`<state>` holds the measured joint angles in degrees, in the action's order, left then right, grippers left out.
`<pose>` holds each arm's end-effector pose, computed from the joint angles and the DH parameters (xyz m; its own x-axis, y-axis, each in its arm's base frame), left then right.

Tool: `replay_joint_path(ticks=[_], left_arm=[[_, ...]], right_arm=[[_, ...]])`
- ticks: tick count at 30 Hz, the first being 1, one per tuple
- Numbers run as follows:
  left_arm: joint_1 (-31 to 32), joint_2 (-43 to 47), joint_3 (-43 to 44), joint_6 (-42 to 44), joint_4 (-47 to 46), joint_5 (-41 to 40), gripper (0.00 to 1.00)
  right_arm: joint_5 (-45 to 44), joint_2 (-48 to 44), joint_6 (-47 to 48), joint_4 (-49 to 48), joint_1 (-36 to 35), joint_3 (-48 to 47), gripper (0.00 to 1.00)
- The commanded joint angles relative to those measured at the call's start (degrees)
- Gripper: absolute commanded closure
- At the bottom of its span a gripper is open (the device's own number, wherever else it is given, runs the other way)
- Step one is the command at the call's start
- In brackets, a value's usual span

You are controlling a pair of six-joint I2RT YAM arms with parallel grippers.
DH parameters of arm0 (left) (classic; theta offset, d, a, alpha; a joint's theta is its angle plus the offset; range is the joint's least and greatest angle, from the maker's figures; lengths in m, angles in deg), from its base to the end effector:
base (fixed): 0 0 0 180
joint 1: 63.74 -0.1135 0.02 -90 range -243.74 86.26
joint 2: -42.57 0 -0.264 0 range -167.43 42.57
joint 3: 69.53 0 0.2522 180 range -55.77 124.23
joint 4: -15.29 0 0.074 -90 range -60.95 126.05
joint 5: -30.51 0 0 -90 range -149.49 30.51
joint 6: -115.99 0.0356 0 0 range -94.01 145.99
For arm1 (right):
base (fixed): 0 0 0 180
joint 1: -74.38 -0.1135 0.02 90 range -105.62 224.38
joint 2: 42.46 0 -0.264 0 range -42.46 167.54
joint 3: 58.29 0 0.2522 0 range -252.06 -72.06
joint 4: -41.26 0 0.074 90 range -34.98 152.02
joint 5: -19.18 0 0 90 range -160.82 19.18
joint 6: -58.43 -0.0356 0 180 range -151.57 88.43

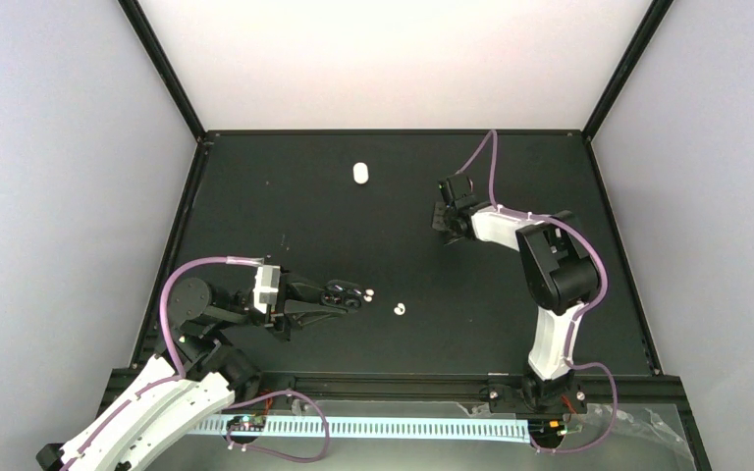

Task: Insert the wireless bluetooth earbuds into the charging case
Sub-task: Pick up the earbud from the center of the board.

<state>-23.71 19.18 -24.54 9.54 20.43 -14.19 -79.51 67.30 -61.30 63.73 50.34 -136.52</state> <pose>0.0658 -0.0883 0.3392 -0.0678 -0.2031 -0.9768 0.9959 0.0444 -0.0784 0.3569 0.1533 0.1417 -0.8011 0.1794 -0.5710 0.0871 0.9788 0.1853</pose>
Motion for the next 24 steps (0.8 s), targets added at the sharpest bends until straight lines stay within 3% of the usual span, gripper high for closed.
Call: replay_joint_path(ticks=[1, 24], left_arm=[[-0.3, -0.6, 0.2, -0.5, -2.0, 1.1, 0.98], [-0.3, -0.8, 0.2, -0.7, -2.1, 1.4, 0.98]], right_arm=[[-0.7, -2.0, 0.5, 0.6, -0.2, 0.8, 0.89], [1.4, -3.6, 0.1, 1.4, -0.7, 2.2, 0.88]])
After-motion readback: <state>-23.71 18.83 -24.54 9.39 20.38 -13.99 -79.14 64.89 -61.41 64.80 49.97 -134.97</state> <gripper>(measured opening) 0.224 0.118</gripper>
